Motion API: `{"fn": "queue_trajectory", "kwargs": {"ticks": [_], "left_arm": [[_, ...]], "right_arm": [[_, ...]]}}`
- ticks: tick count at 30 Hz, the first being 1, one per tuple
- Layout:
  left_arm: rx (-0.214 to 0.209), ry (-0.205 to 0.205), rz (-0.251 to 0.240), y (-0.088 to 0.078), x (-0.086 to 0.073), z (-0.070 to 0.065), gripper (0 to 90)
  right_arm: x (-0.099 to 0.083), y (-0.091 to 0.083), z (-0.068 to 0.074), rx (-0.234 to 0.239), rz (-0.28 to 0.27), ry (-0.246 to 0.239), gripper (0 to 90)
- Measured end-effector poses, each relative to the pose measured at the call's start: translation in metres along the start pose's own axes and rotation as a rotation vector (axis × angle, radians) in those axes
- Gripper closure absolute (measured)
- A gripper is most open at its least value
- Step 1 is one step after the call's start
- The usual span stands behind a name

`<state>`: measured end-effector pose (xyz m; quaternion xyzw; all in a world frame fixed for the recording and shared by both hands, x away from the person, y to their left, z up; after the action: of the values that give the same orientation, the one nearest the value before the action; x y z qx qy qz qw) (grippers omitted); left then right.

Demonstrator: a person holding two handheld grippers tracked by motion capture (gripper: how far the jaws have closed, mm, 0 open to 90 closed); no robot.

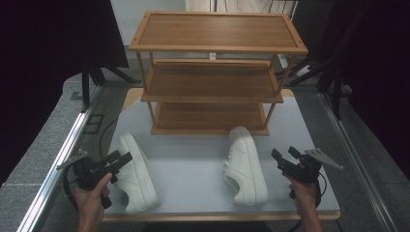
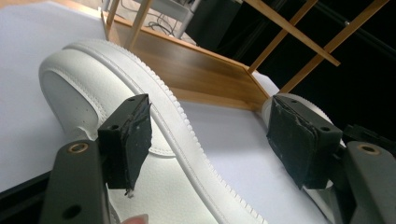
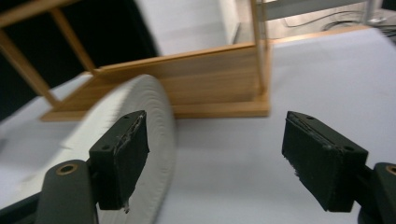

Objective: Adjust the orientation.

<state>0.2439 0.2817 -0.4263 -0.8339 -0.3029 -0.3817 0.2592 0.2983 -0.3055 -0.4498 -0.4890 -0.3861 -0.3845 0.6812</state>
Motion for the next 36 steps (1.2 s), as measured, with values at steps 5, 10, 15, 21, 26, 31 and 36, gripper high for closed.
{"fn": "queue_trajectory", "kwargs": {"ticks": [5, 10, 15, 21, 26, 31, 36], "left_arm": [[-0.011, 0.019, 0.011, 0.003, 0.002, -0.003, 30.8], [-0.028, 0.02, 0.021, 0.003, 0.0, -0.005, 30.7], [-0.041, 0.041, 0.014, 0.0, 0.001, -0.01, 33.5], [-0.016, 0.097, 0.033, 0.005, 0.001, -0.016, 55.4], [0.036, 0.152, 0.07, 0.003, -0.006, -0.024, 74.1], [0.083, 0.138, 0.028, -0.02, -0.019, -0.024, 83.5], [0.127, 0.121, -0.007, -0.045, -0.023, -0.027, 88.7]], "right_arm": [[0.005, -0.004, 0.008, 0.014, 0.008, -0.071, 25.9], [0.008, -0.006, 0.011, 0.065, 0.004, -0.033, 28.5], [0.008, -0.007, 0.012, 0.081, 0.0, -0.01, 30.4], [0.005, -0.01, 0.003, 0.069, -0.005, 0.046, 32.0], [-0.001, -0.008, -0.003, 0.046, 0.014, 0.054, 32.2], [-0.007, -0.007, 0.006, 0.062, 0.048, -0.051, 31.7], [-0.007, -0.008, 0.012, 0.084, 0.043, -0.057, 31.8]]}}
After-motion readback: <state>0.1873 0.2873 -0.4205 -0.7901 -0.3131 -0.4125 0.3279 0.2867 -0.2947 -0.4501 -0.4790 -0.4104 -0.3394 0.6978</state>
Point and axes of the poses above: each handheld gripper's, and its own axes: y roughly forward along the jaws, x roughly out of its top, z roughly to its left, the point moved 1 cm from there along y, roughly forward along the jaws, and after that the axes turned 10 degrees about -x, right-handed, at the moved point
